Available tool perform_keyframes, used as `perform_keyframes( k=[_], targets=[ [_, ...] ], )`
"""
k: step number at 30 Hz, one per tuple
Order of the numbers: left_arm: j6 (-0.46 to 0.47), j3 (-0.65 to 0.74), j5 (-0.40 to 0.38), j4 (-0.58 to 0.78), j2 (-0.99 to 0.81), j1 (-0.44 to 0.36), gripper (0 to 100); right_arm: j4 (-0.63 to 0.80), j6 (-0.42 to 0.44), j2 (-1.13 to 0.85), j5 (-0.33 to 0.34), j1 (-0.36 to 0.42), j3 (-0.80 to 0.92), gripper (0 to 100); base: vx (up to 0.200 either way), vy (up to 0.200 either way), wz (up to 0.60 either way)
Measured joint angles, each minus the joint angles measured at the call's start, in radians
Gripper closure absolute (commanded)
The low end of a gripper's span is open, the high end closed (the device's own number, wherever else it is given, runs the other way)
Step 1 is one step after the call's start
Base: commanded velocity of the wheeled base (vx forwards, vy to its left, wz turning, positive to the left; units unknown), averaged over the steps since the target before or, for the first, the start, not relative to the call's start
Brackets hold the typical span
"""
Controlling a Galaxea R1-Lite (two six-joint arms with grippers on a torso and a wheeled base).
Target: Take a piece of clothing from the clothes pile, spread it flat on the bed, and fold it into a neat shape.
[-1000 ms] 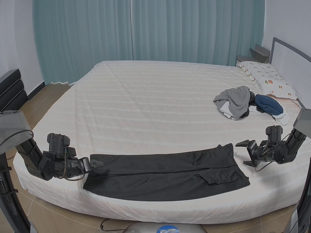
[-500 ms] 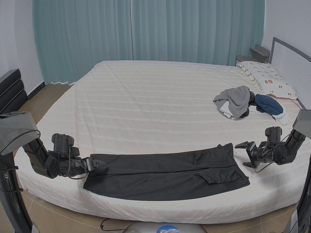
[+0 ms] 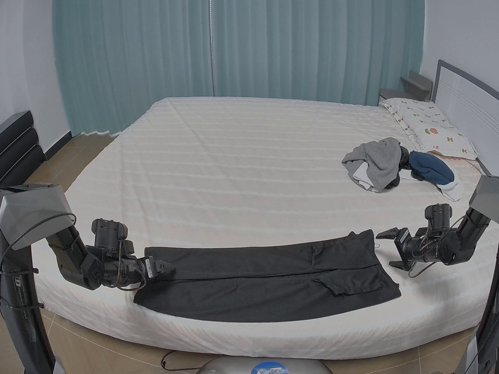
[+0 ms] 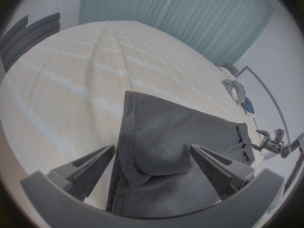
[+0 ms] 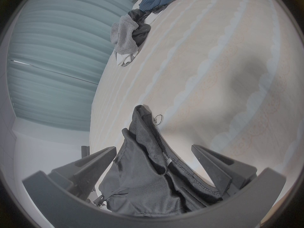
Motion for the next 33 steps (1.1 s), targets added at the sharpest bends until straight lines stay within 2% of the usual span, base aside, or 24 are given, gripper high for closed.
perform_keyframes(
  k=[8, 9, 33],
  targets=[
    [0.000, 0.012, 0.002, -0.021, 0.008, -0.007, 0, 0.000, 0.001, 0.000, 0.000, 0.000, -0.001, 0, 0.000, 0.000, 0.00],
    [0.000, 0.013, 0.002, -0.022, 0.009, -0.007, 100, 0.000, 0.001, 0.000, 0.000, 0.000, -0.001, 0, 0.000, 0.000, 0.00],
    [-0.046, 0.029, 0.003, -0.024, -0.011, -0.006, 100, 0.000, 0.004, -0.001, 0.010, -0.004, -0.002, 0, 0.000, 0.000, 0.00]
  ],
)
